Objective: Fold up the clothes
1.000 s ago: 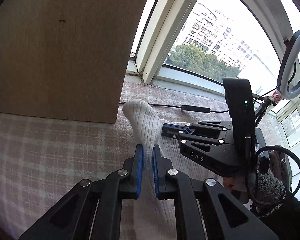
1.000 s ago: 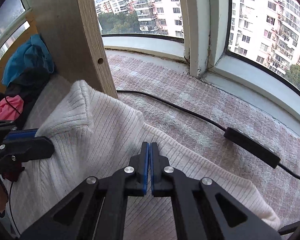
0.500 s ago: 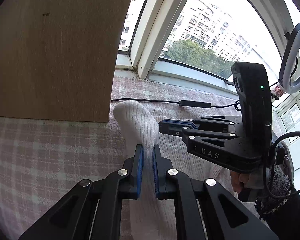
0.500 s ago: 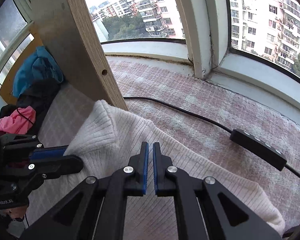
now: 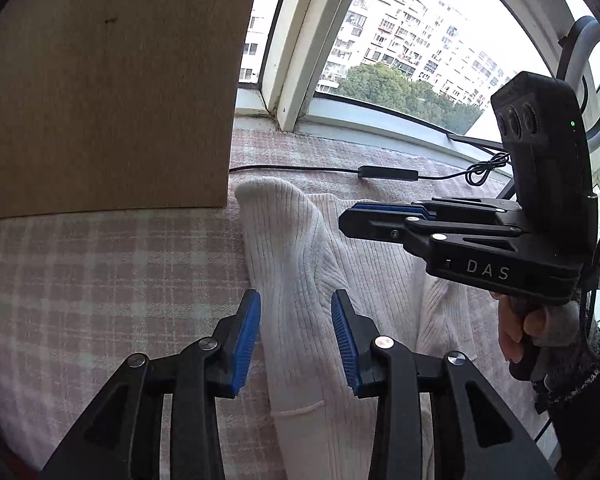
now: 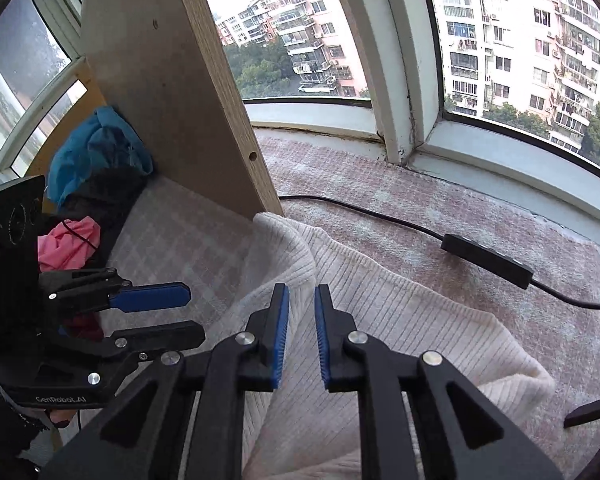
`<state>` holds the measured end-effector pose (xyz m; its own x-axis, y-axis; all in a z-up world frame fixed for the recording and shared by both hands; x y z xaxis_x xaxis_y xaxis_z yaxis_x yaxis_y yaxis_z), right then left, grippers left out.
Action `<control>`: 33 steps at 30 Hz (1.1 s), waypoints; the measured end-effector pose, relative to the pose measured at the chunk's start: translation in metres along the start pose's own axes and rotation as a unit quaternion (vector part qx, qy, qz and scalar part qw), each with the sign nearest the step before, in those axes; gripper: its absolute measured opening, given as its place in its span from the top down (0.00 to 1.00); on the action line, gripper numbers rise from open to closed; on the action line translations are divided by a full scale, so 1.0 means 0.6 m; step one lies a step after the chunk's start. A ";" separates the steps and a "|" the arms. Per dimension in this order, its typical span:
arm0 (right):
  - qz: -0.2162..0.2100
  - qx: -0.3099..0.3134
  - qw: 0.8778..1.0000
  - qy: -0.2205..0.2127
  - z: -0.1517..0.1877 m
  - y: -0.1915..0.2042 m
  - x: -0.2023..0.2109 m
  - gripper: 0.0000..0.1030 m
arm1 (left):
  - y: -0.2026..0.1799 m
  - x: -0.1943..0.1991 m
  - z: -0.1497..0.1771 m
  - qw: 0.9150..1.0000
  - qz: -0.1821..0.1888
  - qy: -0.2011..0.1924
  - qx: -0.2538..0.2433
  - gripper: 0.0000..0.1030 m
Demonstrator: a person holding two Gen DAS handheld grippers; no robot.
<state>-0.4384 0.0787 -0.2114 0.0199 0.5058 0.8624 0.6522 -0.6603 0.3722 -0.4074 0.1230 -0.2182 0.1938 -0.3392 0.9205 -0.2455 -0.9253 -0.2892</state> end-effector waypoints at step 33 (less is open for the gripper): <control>0.014 -0.070 0.995 -0.071 0.312 0.072 0.377 0.70 | -0.027 0.319 0.254 0.996 0.014 -0.083 -0.004 0.68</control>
<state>-0.2638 0.2682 -0.0643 0.1499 0.5524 0.8200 0.5385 -0.7412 0.4009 -0.2214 0.0470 -0.0772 0.3410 -0.3880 0.8563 -0.2596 -0.9143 -0.3109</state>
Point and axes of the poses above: each gripper's, at about its wrist camera, not at the fingertips, and x roughly against the way its jaws point, y to its left, z to its underside, the point moved 6 cm from there along -x, roughly the way its jaws point, and after that the axes turned 13 degrees about y, right-handed, at the moved point
